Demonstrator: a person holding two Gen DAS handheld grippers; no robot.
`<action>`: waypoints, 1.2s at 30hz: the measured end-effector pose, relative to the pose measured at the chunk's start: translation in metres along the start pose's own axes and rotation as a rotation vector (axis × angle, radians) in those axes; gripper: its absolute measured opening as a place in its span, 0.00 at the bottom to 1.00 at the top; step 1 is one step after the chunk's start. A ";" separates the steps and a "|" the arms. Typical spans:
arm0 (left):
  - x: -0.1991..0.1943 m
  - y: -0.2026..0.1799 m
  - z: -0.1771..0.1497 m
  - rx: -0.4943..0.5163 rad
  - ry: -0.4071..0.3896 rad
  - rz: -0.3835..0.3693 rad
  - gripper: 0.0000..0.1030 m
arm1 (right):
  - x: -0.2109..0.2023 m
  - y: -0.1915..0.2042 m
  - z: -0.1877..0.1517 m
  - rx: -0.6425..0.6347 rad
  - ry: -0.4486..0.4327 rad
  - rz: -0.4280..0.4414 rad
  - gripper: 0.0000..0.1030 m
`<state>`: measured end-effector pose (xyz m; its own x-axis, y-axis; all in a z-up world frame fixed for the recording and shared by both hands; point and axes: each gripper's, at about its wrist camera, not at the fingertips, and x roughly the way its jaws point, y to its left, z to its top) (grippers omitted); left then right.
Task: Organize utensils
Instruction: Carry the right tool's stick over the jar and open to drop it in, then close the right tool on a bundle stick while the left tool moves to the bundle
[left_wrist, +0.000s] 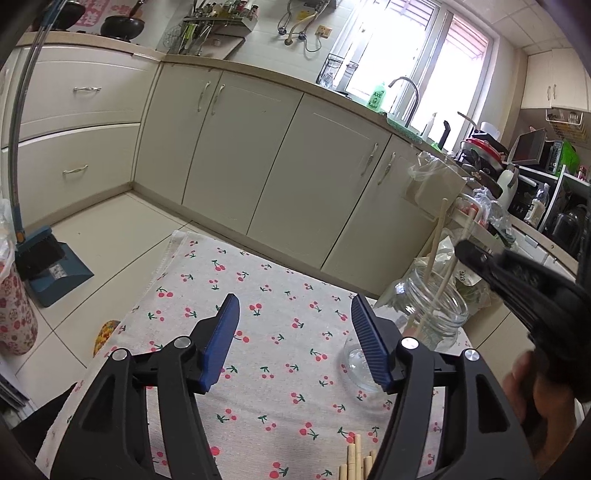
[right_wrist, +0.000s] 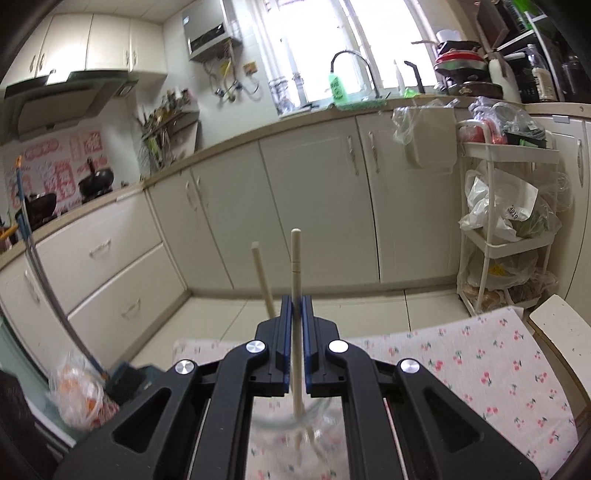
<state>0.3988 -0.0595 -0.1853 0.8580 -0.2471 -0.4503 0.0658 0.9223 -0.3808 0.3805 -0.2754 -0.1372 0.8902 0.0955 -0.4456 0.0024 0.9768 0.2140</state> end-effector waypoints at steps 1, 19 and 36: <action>0.000 0.000 0.000 0.001 0.005 0.003 0.58 | -0.004 0.000 -0.002 -0.004 0.007 0.000 0.08; -0.051 0.007 -0.036 0.069 0.257 0.041 0.62 | -0.090 0.017 -0.130 -0.026 0.510 0.017 0.12; -0.037 -0.015 -0.071 0.250 0.448 0.078 0.63 | -0.059 0.015 -0.135 -0.144 0.579 -0.073 0.09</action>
<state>0.3301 -0.0856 -0.2200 0.5663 -0.2277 -0.7921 0.1771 0.9722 -0.1528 0.2664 -0.2407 -0.2254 0.4967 0.0762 -0.8646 -0.0436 0.9971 0.0629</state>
